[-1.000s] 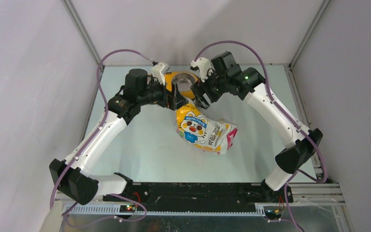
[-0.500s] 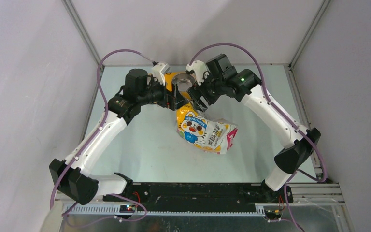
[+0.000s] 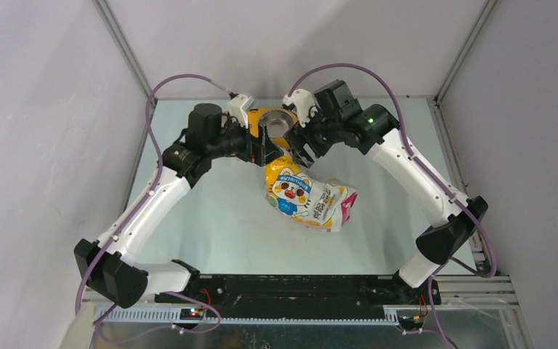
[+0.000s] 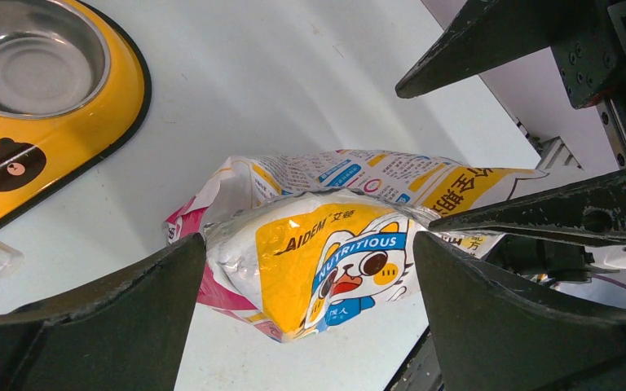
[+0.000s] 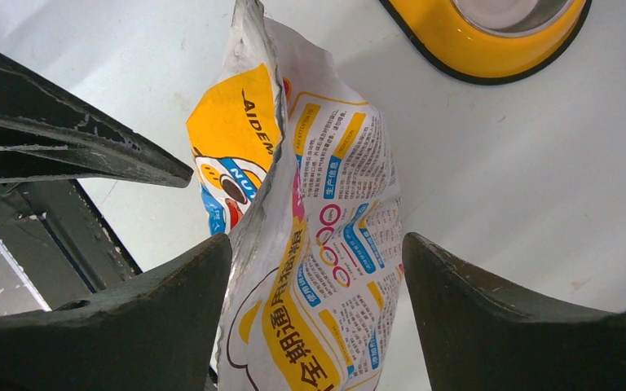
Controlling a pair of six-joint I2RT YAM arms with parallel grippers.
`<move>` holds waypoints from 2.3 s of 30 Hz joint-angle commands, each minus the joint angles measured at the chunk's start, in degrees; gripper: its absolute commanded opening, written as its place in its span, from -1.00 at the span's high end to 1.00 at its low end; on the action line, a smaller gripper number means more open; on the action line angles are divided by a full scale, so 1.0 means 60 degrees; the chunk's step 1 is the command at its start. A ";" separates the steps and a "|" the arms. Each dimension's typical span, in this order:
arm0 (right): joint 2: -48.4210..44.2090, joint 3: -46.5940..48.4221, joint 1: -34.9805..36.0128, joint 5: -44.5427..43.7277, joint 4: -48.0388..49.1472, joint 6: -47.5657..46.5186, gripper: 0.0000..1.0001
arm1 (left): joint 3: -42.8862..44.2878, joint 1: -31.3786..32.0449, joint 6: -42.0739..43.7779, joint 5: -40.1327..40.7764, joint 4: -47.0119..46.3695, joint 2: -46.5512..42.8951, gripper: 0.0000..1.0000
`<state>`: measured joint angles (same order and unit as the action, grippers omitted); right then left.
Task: Serve the pet food
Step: Open the pet food bag at the center of the board.
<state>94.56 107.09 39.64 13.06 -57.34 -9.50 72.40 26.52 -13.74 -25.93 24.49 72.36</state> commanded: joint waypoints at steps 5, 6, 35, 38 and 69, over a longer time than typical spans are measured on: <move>-0.0153 0.0239 0.0050 -0.0272 0.0049 -0.0084 -0.60 | -0.0009 0.0194 -0.0289 -0.0540 -0.0232 -0.0084 -1.00; -0.0142 0.0241 0.0054 -0.0305 0.0050 -0.0086 -0.60 | -0.0010 0.0194 -0.0289 -0.0552 -0.0234 -0.0088 -0.99; 0.0669 0.0979 0.0222 -0.2067 -0.0528 0.0042 0.01 | 0.0120 0.0208 -0.0333 -0.0644 -0.0159 -0.0091 -0.99; 0.1044 0.1421 0.0225 -0.1831 -0.0951 0.0156 0.03 | 0.0146 0.0208 -0.0322 -0.0630 -0.0131 -0.0078 -0.99; 0.1378 0.2145 -0.0236 -0.1071 -0.1443 0.0278 0.12 | 0.0370 0.0314 -0.0280 -0.0722 -0.0200 0.0073 -0.99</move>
<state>104.55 116.77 40.14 7.11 -66.67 -7.92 72.42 26.72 -14.17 -27.18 24.45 72.36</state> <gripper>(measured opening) 0.440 0.996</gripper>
